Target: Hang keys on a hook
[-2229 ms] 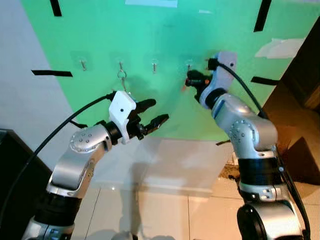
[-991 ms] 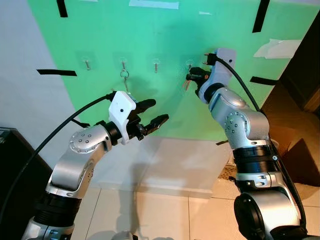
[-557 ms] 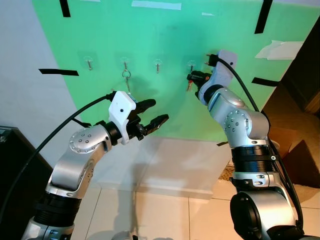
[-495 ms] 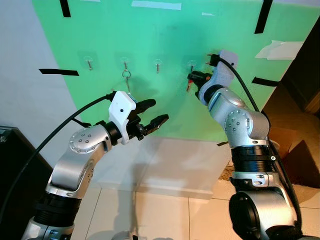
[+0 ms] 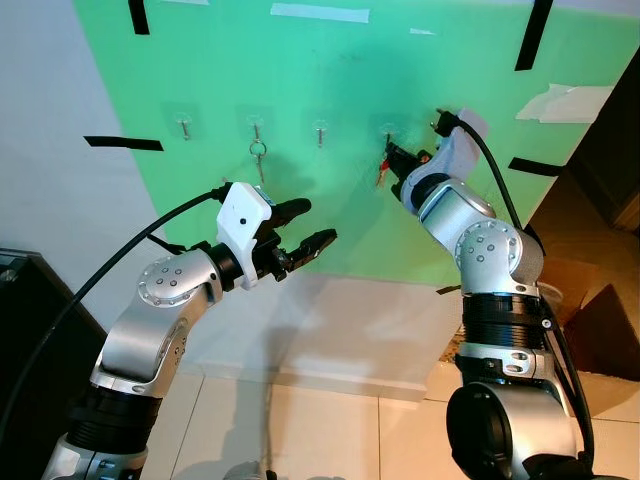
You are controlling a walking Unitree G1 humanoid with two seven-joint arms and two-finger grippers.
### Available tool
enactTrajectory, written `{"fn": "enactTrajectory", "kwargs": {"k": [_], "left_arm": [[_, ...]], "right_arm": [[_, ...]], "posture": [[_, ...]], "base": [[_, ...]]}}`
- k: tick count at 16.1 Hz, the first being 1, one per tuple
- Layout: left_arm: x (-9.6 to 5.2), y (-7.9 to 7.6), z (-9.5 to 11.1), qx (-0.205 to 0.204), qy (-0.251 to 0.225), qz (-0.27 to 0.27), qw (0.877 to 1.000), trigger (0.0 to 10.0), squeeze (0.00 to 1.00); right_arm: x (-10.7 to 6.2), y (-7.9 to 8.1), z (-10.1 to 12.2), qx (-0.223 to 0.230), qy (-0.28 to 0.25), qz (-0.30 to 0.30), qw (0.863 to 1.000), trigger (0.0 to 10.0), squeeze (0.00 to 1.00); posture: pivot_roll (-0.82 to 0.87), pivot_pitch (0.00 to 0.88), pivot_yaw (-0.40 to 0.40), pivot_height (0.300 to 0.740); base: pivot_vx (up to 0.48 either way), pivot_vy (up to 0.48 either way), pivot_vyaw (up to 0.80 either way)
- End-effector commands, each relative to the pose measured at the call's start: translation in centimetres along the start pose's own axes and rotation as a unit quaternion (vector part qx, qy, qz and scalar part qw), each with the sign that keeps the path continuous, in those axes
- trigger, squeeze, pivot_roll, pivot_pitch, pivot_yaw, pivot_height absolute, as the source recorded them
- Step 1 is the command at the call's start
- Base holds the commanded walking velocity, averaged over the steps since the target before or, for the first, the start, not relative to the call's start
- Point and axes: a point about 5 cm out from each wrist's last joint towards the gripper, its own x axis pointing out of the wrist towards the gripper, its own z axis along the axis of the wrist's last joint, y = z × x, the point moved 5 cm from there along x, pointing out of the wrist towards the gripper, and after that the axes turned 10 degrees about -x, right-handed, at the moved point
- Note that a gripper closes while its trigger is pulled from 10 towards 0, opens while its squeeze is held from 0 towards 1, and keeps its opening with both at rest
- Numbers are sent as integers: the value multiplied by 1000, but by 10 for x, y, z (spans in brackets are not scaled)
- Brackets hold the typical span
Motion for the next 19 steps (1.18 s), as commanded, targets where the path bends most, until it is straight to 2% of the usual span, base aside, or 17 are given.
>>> {"fn": "enactTrajectory", "kwargs": {"k": [1, 3, 10, 11, 12, 13, 19], "left_arm": [[-1, -1, 4, 5, -3, -3, 1000, 10000, 0], [-1, -1, 5, 5, -4, -2, 1000, 10000, 0], [-1, 0, 5, 5, -4, 0, 1000, 10000, 0], [0, 0, 5, 5, -5, 0, 1000, 10000, 0], [0, 0, 5, 6, -5, 0, 1000, 10000, 0], [0, 0, 6, 6, -5, 0, 1000, 10000, 0], [0, 0, 6, 7, -5, -1, 1000, 10000, 0]], "right_arm": [[1, -19, -30, 23, 64, -34, 997, 10000, 0], [1, -16, -32, 51, 70, -28, 996, 10000, 0], [1, -19, -29, 58, 67, -30, 996, 10000, 0], [1, -19, -28, 60, 65, -29, 996, 10000, 478], [1, -19, -28, 60, 64, -29, 996, 10000, 478], [1, -18, -26, 64, 60, -26, 996, 10000, 1000], [-5, -21, -19, 46, 51, -25, 997, 10000, 1000]], "posture": [[-4, 0, 4, 740], [-2, 0, 3, 740], [0, 0, 2, 740], [0, 0, 2, 740], [0, 0, 2, 740], [0, 0, 4, 740], [0, 0, 6, 740]], "base": [[0, 0, 0], [0, 0, 0], [0, 0, 0], [0, 0, 0], [0, 0, 0], [0, 0, 0], [0, 0, 0]]}}
